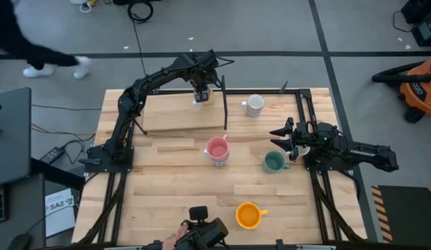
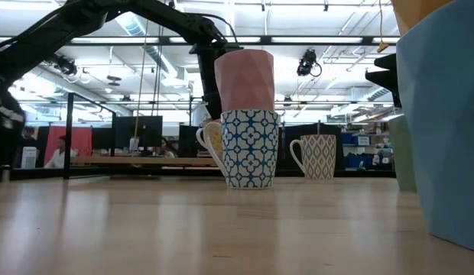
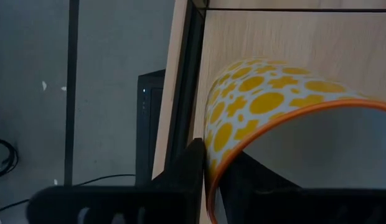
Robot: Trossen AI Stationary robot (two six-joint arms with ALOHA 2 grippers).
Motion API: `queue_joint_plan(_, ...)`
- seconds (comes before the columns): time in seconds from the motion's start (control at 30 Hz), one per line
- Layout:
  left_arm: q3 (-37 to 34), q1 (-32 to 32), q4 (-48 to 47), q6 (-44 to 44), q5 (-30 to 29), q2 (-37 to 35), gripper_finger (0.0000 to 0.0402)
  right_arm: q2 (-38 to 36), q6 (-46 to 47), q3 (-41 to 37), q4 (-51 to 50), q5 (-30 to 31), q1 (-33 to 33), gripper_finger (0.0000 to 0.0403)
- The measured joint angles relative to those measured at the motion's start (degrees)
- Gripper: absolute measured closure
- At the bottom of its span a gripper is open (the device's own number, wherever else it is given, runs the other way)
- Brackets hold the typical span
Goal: Place coffee mugs
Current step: Put the yellow patterned mug on the shelf
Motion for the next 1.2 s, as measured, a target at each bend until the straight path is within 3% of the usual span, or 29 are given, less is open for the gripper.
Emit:
queue_joint_plan(0.33, 0.0, 0.0, 0.2, 0.0, 0.2, 0.0, 0.0349, 0.0, 0.0, 0.0, 0.0, 0.0, 0.0, 0.0218)
queue_joint_plan(0.97, 0.0, -0.3, 3.6, 0.0, 0.2, 0.0, 0.0277, 0.0, 0.0, 0.0, 0.0, 0.0, 0.0, 0.0218)
queue_joint_plan(1.2, 0.0, -0.3, 5.2, 0.0, 0.2, 0.0, 0.0269, 0.0, 0.0, 0.0, 0.0, 0.0, 0.0, 0.0218)
